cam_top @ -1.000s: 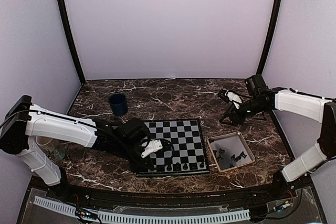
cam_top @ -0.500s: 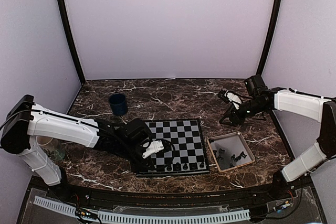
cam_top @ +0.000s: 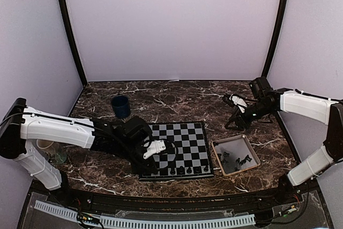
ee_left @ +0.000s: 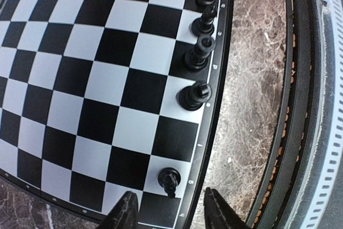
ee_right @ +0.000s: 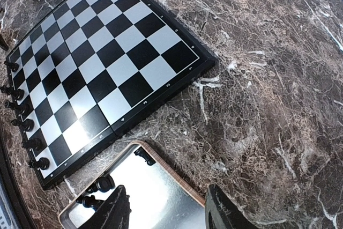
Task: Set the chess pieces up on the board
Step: Place the knight at g8, then pick up the rook from the storage box.
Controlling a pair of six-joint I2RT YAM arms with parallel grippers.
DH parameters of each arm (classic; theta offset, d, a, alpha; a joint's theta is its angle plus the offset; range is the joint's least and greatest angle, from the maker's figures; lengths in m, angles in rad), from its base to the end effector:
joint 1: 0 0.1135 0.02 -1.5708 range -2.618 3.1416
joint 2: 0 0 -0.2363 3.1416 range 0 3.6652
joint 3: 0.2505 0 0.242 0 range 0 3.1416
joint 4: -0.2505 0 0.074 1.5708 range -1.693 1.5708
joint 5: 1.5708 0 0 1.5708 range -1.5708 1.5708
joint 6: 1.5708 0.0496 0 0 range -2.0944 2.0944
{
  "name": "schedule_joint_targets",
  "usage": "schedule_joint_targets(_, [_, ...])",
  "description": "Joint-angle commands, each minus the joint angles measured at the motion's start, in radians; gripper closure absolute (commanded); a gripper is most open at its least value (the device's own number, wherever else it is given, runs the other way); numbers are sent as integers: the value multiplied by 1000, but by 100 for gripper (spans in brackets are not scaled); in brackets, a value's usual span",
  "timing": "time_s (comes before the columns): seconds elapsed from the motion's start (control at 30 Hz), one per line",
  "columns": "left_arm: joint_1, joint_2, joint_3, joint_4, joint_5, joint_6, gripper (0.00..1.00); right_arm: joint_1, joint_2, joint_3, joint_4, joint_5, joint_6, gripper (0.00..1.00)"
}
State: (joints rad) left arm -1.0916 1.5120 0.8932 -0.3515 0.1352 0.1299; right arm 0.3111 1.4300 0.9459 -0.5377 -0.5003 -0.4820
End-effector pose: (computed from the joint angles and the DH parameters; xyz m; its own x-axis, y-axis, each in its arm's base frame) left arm 0.1331 -0.2706 0.1607 -0.2587 0.7764 -0.5747 0.9560 0.2911 -0.0371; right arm 0.2627 0.1095 0.1912 -0.4846 -0.5831 -0.6521 -0.8256 0.5512 0.1207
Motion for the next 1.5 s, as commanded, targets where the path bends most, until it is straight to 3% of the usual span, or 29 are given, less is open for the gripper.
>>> schedule_joint_targets(0.0, [-5, -72, 75, -90, 8, 71, 55, -4, -54, 47, -100, 27, -47, 51])
schedule_joint_targets(0.1, [-5, -69, 121, -98, -19, 105, 55, -2, -71, 73, -195, 80, -85, 52])
schedule_joint_targets(0.27, [-4, -13, 187, 61, -82, 91, 54, -1, -116, 70, -318, 185, -127, 53])
schedule_joint_targets(0.63, [-4, 176, 279, 371, 13, -51, 55, 6, -194, -53, -473, 310, -185, 59])
schedule_joint_targets(1.0, [12, 144, 336, 183, -142, -13, 53, 167, -135, -131, -377, 343, -137, 64])
schedule_joint_targets(1.3, [84, 70, 175, 287, -164, -16, 52, 250, -23, -121, -296, 378, -102, 65])
schedule_joint_targets(1.47, [106, 78, 161, 302, -162, -12, 52, 262, 19, -104, -289, 390, -95, 69])
